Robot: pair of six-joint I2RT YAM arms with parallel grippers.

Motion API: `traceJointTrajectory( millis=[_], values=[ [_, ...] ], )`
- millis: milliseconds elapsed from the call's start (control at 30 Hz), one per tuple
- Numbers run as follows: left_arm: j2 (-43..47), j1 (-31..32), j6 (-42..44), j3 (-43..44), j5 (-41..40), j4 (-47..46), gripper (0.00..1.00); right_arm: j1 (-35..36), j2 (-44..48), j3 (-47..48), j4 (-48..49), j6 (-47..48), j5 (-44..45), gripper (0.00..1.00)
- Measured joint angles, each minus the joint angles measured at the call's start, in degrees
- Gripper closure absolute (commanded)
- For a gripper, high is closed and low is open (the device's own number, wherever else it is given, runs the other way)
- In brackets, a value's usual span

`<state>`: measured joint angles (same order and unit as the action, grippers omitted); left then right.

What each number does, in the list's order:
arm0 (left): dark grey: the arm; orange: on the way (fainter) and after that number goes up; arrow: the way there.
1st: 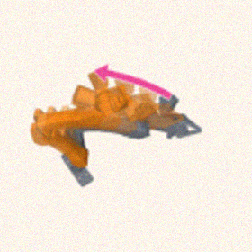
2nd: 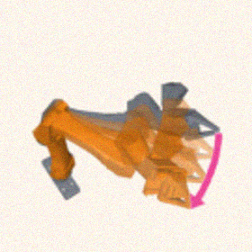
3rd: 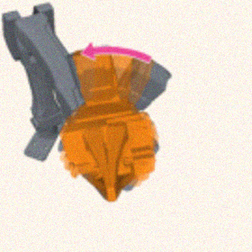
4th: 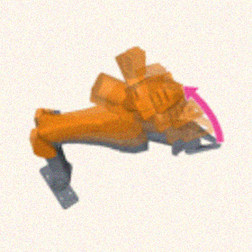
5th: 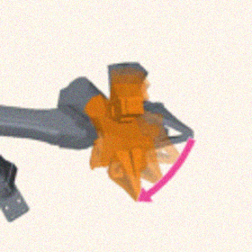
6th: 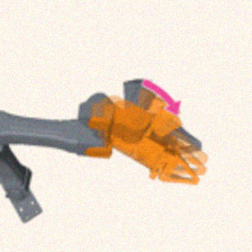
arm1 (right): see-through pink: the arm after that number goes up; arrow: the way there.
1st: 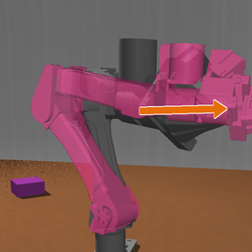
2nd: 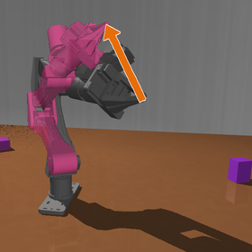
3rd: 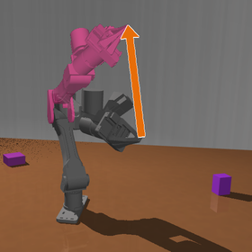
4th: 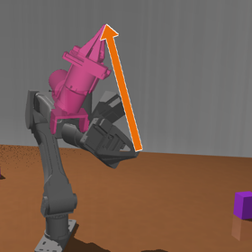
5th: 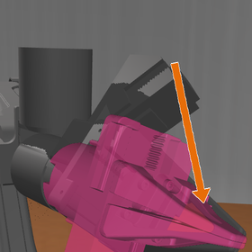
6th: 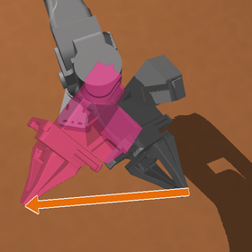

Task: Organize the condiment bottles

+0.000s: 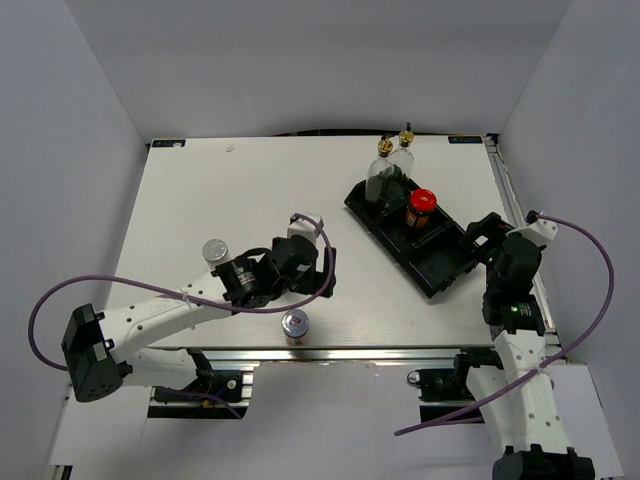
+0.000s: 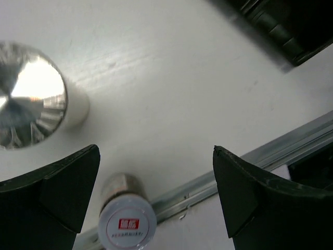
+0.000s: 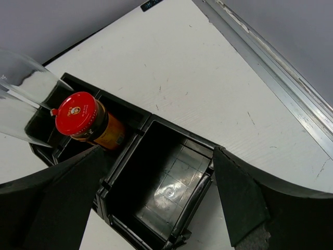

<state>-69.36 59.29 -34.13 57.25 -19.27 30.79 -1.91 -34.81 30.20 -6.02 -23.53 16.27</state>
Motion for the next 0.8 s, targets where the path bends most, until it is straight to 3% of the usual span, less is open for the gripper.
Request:
traceJointTrajectory(
  millis=[367, 800],
  values=[
    [2.60, 1.40, -7.39, -9.77, 4.07, 9.73, 0.02, 0.00, -0.17, 0.00, 0.15, 0.00, -0.15, 0.11],
    [1.49, 3.50, -7.02, -10.34, 9.64, 14.62, 0.02, 0.00, -0.81, 0.00, 0.13, -0.02, -0.22, 0.11]
  ],
)
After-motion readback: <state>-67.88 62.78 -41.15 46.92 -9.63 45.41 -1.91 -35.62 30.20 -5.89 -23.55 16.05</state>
